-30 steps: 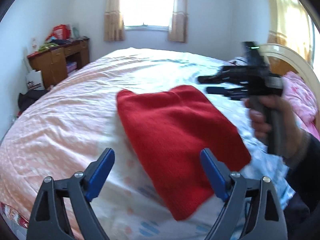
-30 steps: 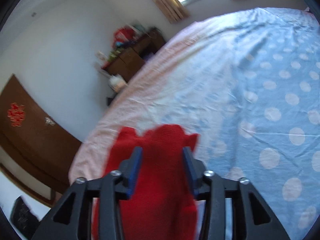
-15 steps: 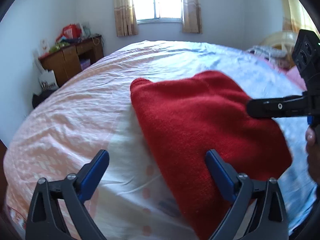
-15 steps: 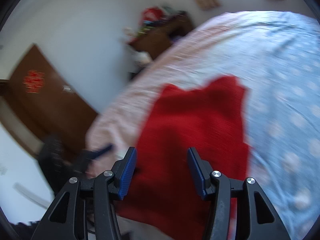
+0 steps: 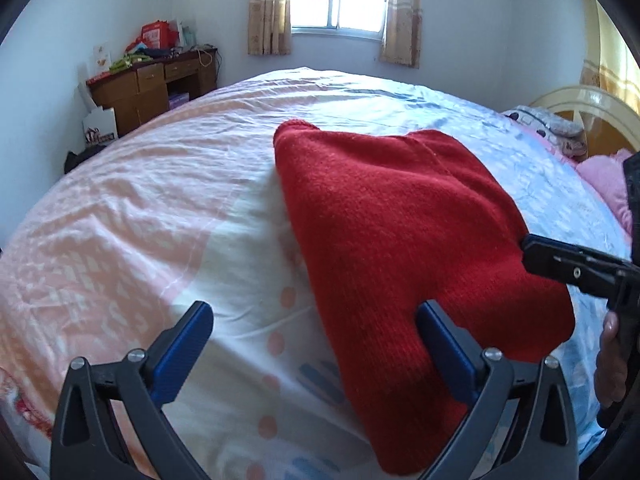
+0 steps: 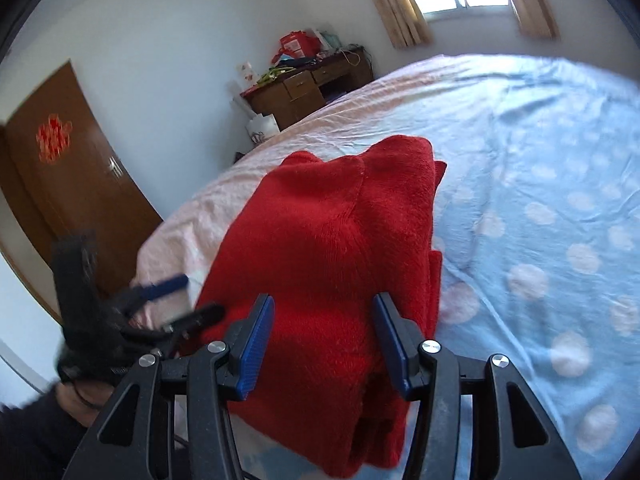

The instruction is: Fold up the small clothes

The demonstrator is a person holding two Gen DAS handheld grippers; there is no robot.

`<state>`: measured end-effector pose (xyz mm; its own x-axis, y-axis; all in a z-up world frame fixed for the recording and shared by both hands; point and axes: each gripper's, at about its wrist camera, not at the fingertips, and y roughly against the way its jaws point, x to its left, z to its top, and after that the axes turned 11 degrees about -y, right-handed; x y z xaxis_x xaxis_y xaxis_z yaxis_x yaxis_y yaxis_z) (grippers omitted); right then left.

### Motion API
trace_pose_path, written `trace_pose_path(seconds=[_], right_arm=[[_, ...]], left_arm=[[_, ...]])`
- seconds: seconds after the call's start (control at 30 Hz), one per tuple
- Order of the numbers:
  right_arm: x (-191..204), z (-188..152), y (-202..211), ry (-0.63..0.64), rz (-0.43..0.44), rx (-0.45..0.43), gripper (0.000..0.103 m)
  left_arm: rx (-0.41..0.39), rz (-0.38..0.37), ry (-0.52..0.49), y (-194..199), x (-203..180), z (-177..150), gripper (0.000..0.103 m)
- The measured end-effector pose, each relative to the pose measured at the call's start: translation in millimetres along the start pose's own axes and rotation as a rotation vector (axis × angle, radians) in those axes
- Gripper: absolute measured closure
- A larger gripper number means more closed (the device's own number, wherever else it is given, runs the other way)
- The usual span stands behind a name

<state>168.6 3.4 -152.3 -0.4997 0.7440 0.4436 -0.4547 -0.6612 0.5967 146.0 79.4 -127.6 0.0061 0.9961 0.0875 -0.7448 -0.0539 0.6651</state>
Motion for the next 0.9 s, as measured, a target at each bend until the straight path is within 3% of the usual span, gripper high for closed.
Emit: trace_pose_path(seconds=[0.07,0.13,0.2,0.43,0.5,0.6,0.9], right_arm=[[7,-7,7,0.049,-0.059,-0.017,0.051],[10,-11,13,0.103,-0.173,-0.035,0.048],[3,-15,23,0.093,-0.257,-0.039,0.048],[-8,-7,77,0.002,-0.257,-0.167,0.047],[-4,-6,91,-0.009,-0.247,-0.209,0.04],[5,-7,107,-0.003,-0.237,-0.257,0.038],[20,-9,118,0.008,-0.228,-0.284,0.038]], left_arm=[[0.002,0.015,-0.018,8,-2,0,0.0],[0.0,0.009,-0.021,16,-2,1,0.0],[-0.014,0.008,-0.026,27,-2,3,0.0],[-0.102,0.006,-0.043,64,-7,15,0.0],[-0.126,0.003,-0.048,73,-9,18,0.0],[-0.154,-0.002,-0.059,82,-13,22,0.0],[-0.19,-0.001,-0.083,91,-18,26,0.0]])
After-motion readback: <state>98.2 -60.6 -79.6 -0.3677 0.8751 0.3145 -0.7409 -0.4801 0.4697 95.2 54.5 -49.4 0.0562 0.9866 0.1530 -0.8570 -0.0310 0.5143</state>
